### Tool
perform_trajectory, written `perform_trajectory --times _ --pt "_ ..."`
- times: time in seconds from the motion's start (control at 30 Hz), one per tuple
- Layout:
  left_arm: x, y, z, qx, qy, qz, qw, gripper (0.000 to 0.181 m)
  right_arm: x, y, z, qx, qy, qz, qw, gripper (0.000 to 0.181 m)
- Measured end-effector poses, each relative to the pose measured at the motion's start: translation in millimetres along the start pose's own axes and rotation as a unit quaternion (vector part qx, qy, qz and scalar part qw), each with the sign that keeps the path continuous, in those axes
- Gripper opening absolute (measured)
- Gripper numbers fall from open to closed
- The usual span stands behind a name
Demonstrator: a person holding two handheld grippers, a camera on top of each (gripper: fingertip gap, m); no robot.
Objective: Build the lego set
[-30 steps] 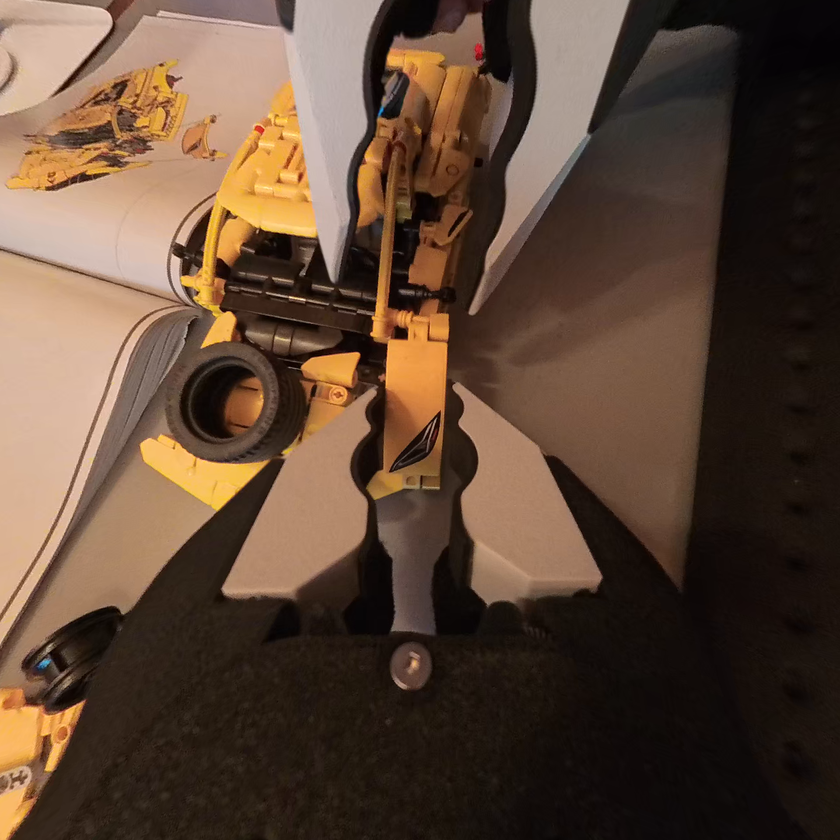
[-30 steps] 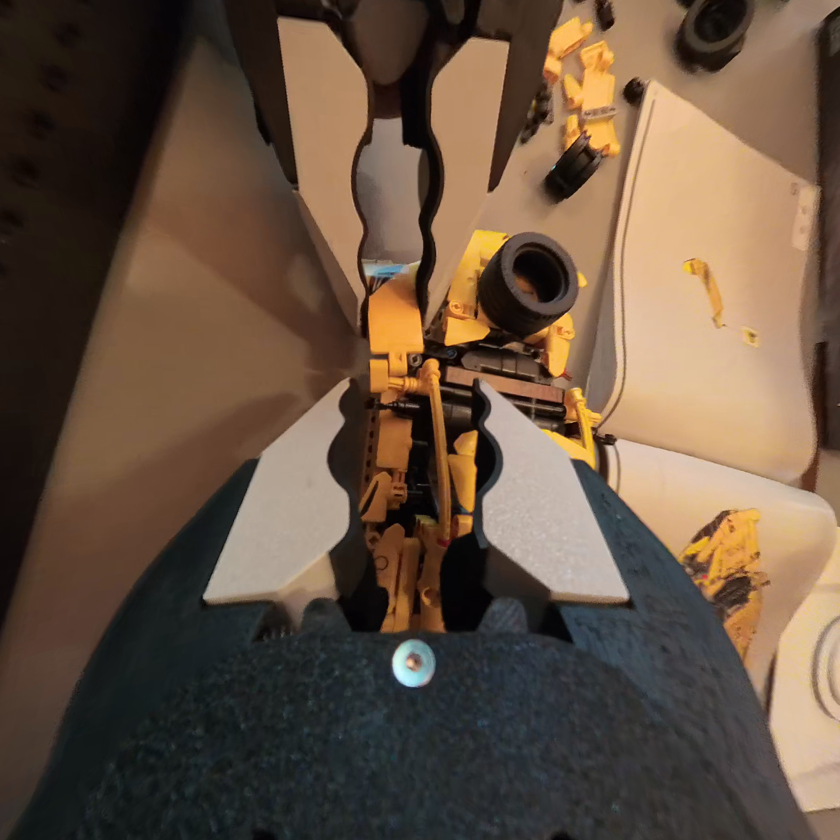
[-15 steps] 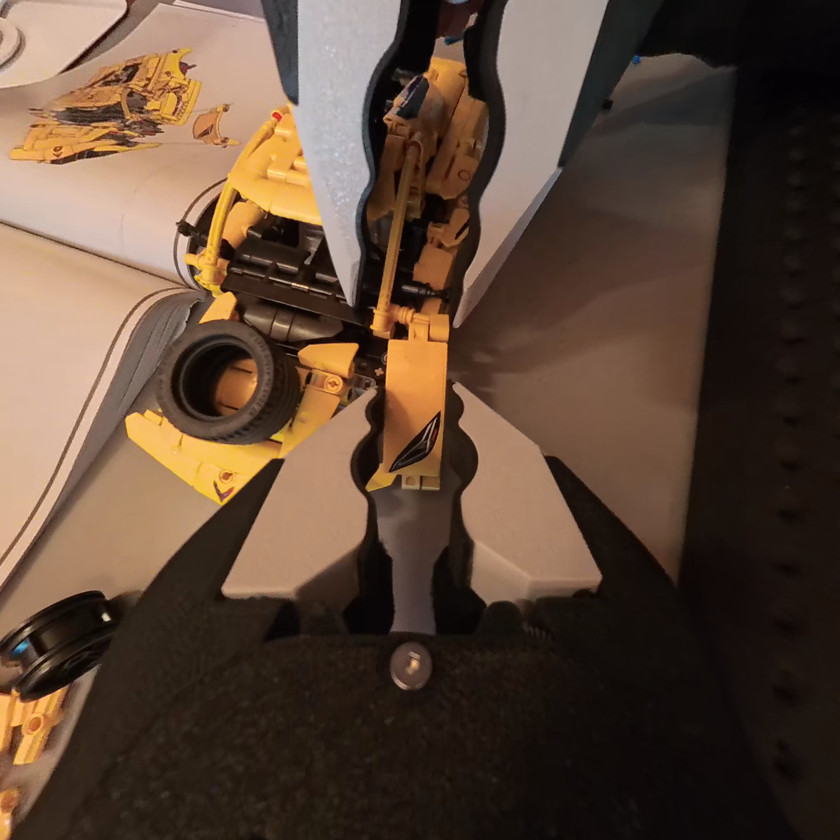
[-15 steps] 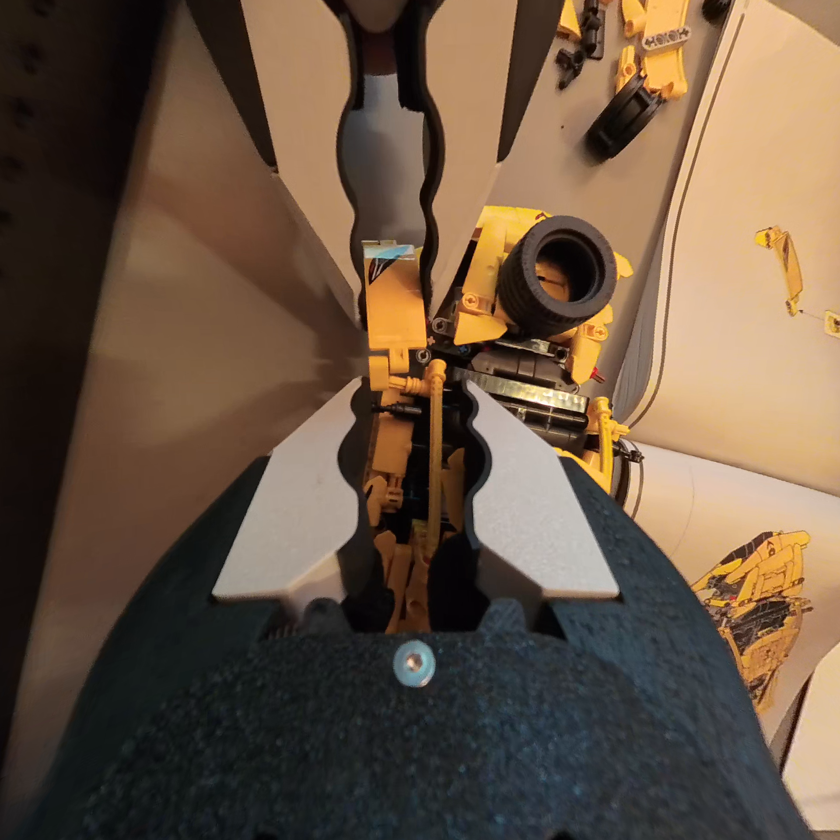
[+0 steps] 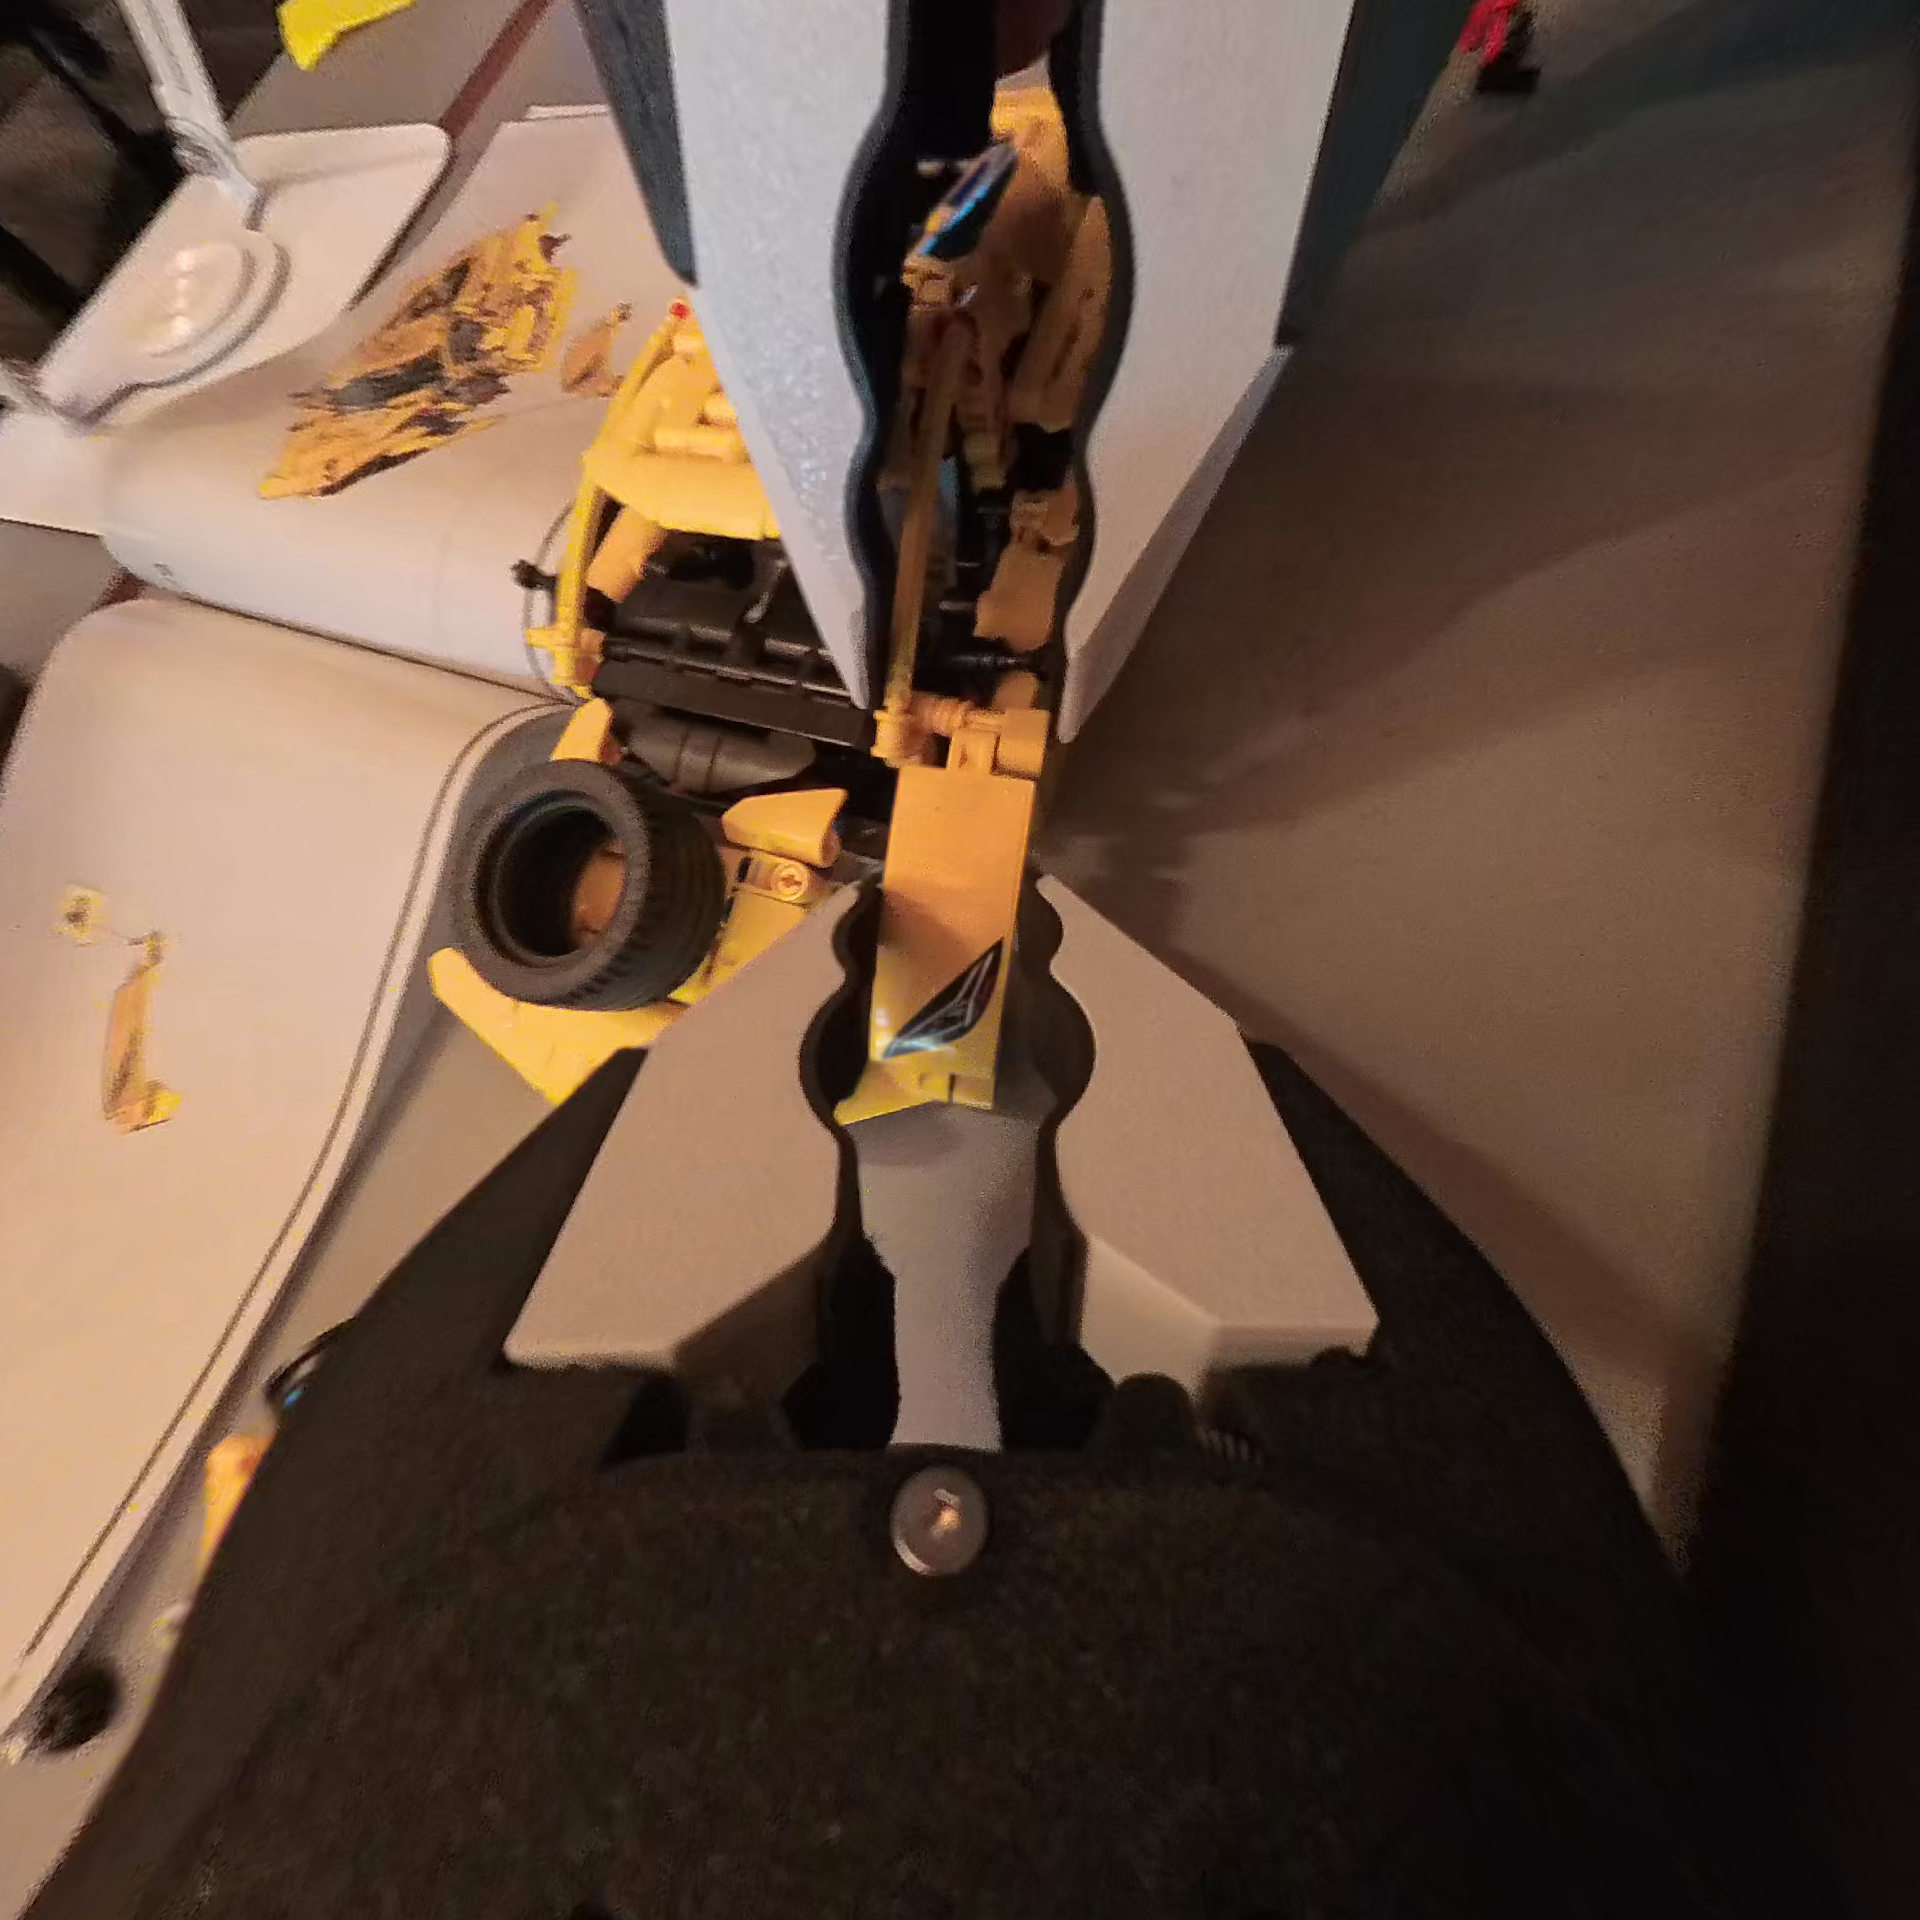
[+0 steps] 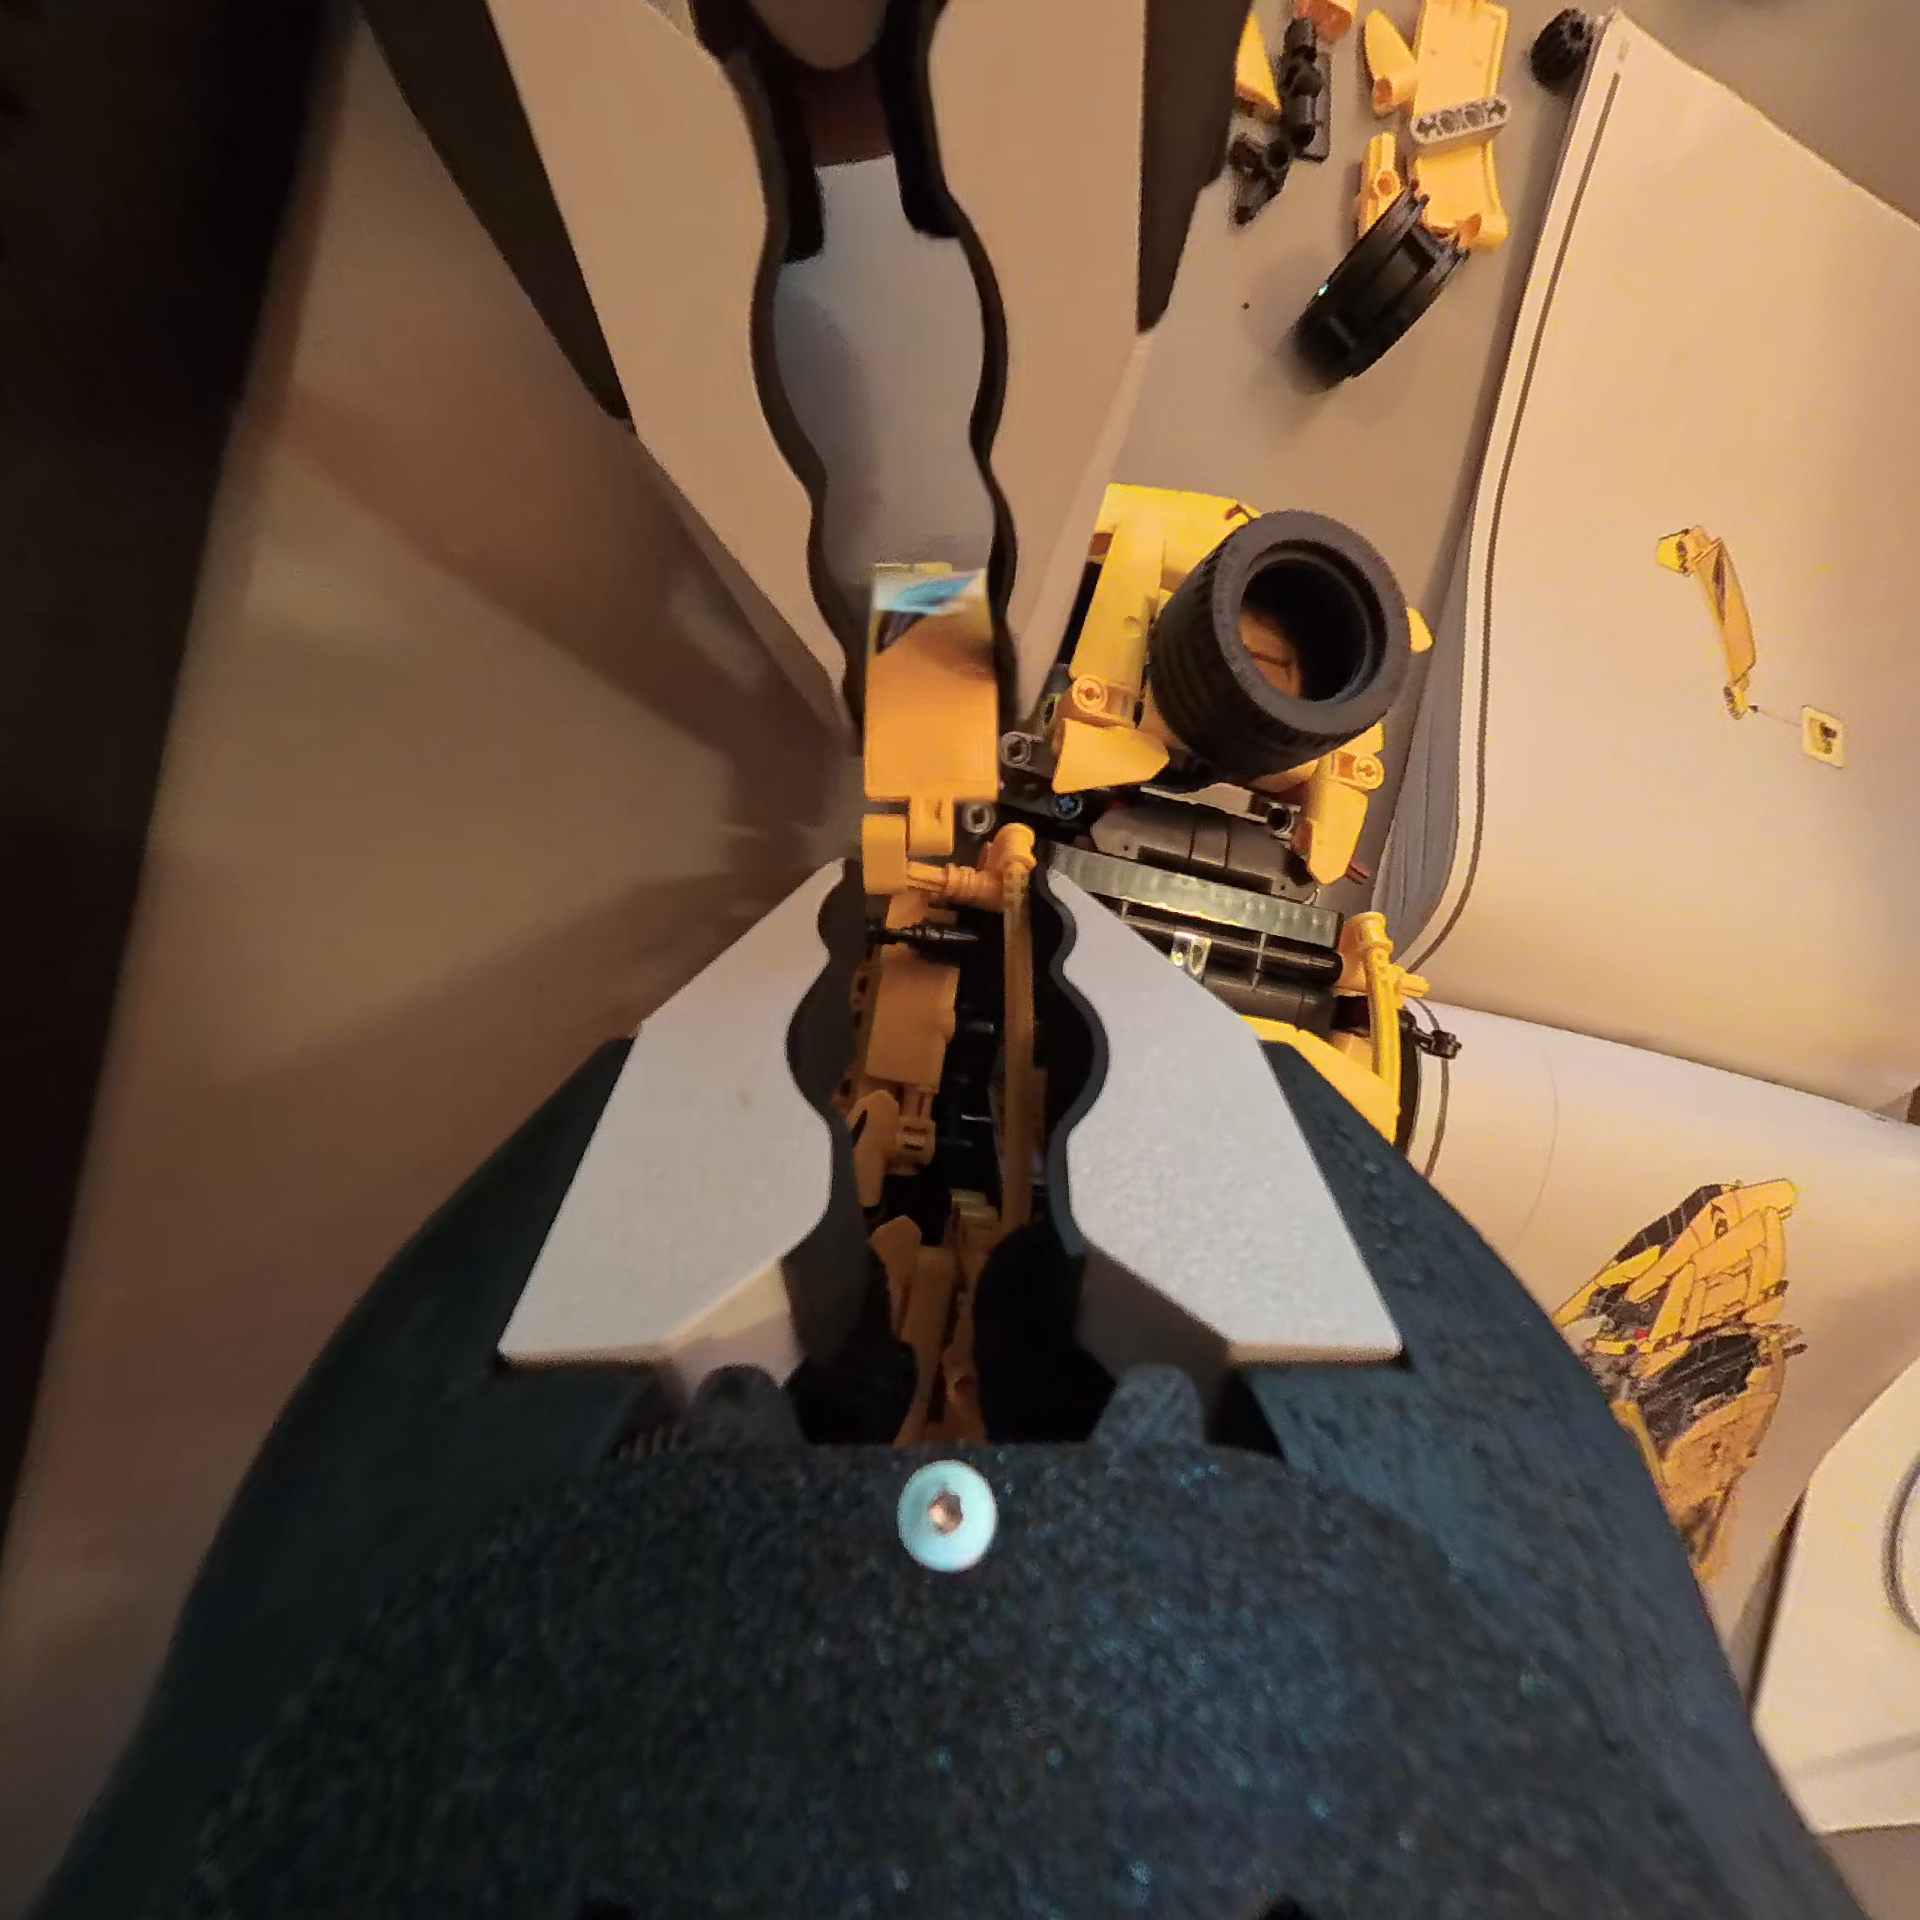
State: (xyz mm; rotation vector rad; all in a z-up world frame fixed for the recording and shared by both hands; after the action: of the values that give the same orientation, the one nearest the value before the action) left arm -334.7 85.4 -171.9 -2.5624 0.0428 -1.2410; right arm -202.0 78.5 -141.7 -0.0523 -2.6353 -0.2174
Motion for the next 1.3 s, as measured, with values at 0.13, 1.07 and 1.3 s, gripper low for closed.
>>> perform_trajectory --times 0.13,1.07,1.3 --pt "-1.9 -3.3 -5.8 0.046 0.009 0.003 0.999 0.026 1.4 3.7 -1.5 0.02 0.006 0.033 0.999 0.028" --pt "-11.3 13.0 5.9 0.212 -0.032 0.143 0.966 0.002 0.2 7.8 -2.2 -0.006 0.03 0.056 0.998 0.025" --pt "-6.8 18.2 -3.8 0.232 -0.005 0.133 0.964 0.009 -0.2 4.9 -1.2 -0.021 0.021 0.04 0.999 0.027"
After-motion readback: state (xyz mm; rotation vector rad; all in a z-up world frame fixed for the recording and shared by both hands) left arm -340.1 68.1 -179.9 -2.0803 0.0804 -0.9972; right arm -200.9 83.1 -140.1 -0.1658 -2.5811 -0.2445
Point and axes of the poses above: each gripper's, where its closed fingertips meet, z out along the fingers, x out of its top, y = z × x across the jaws, the point moved 9 cm from there along -z, back along the fingers, and after that the axes turned 5 degrees about x, right-handed, at the moved point
